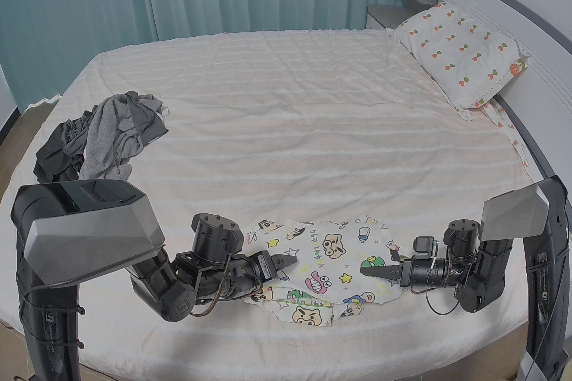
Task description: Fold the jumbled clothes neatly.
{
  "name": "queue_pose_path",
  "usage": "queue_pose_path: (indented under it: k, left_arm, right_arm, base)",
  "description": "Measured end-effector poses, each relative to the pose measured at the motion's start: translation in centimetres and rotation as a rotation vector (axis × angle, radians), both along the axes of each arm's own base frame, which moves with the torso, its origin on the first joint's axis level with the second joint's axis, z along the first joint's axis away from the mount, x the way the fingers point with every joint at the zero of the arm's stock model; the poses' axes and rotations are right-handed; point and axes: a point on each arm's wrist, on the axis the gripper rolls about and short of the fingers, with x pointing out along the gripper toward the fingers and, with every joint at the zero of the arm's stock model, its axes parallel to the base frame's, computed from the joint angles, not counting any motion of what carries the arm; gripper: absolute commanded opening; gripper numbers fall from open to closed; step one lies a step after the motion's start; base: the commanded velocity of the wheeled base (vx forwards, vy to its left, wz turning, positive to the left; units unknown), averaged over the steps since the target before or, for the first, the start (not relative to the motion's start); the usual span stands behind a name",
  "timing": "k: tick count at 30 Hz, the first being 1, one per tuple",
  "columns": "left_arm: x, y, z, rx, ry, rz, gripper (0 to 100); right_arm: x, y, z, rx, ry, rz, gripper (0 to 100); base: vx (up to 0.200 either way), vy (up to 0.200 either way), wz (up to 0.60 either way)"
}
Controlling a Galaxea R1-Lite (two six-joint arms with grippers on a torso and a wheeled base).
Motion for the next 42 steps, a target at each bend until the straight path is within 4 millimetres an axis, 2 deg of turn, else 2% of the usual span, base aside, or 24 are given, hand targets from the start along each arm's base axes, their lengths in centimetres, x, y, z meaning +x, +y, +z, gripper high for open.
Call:
queue_pose_path:
  k: [9, 21, 42]
  left_arm:
    - [-0.6, -0.3, 0.2, 0.003, 0.003, -0.009, 0]
    - [-1.3, 0.1, 2.2, -0.014, -0.022, -0.006, 0]
    - [-1.3, 0.5, 2.5, -0.036, -0.012, 0.021, 0]
  right_arm:
    - [0.1, 0.3, 0.1, -0.007, -0.033, -0.015, 0]
    - [-0.6, 0.6, 0.6, -0.008, -0.027, -0.002, 0]
    - [-0.7, 1.3, 0.8, -0.007, -0.036, 0.019, 0]
  base:
    - [0.0, 0.0, 0.0]
    - [0.0, 0.0, 0.0]
    - [0.0, 0.2, 0.0]
